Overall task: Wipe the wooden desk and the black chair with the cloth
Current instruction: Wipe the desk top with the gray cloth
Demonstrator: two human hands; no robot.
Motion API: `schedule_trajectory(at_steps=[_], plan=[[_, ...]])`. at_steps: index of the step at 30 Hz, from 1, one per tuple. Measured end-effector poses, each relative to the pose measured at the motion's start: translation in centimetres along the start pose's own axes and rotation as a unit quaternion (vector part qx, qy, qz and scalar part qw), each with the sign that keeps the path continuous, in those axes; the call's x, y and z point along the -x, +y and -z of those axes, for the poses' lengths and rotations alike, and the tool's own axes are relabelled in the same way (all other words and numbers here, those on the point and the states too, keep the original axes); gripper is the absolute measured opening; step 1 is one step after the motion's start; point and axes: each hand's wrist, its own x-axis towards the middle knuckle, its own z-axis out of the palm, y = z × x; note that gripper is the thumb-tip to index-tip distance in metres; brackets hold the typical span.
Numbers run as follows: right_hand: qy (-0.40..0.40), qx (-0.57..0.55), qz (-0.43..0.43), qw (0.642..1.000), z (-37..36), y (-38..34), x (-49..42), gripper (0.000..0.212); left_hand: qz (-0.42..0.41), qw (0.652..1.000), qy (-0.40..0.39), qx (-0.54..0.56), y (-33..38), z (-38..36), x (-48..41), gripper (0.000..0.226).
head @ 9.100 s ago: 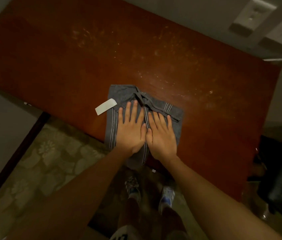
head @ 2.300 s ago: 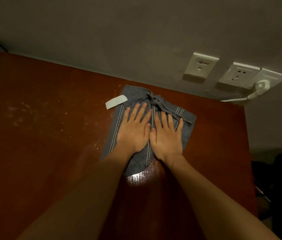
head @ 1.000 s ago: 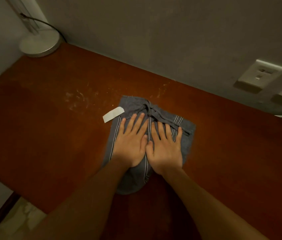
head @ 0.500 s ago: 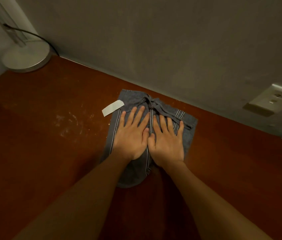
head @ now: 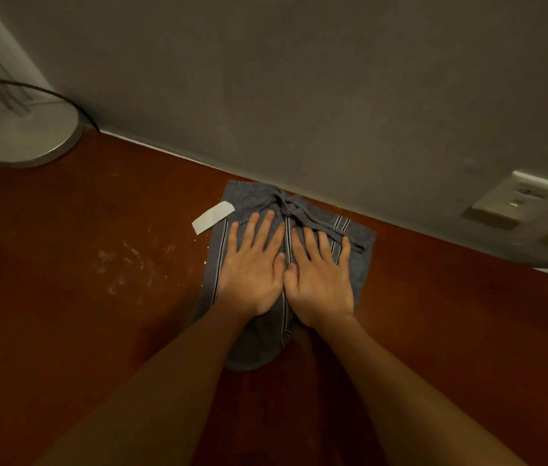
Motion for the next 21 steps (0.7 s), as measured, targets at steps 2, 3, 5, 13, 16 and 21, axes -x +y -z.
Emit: schedule_trajectory(at_steps=[2,3,5,13,16,21], plan=[[0.008,-0.002,0.001,1.000,0.0,0.1,-0.2,0.063,-0.002,1.000,0.005,-0.005,0.0,-0.1,-0.3,0.062],[0.003,-0.006,0.000,1.000,0.0,0.1,-0.5,0.063,-0.002,1.000,0.005,0.000,-0.1,-0.1,-0.6,0.062],[0.009,-0.012,-0.006,1.000,0.2,0.2,-1.1,0.062,-0.001,1.000,0.008,0.000,-0.2,-0.1,-1.2,0.061],[0.020,-0.011,-0.004,1.000,0.0,0.5,-3.5,0.062,-0.004,1.000,0.010,-0.002,-1.0,-0.2,-3.6,0.060],[0.018,-0.008,-0.006,1.000,0.2,0.6,-4.8,0.063,-0.004,1.000,0.011,-0.003,-1.3,-0.1,-5.0,0.061],[0.026,-0.007,-0.008,1.000,0.1,0.6,-5.6,0.063,-0.007,1.000,0.026,0.001,-1.7,-0.4,-5.6,0.061]])
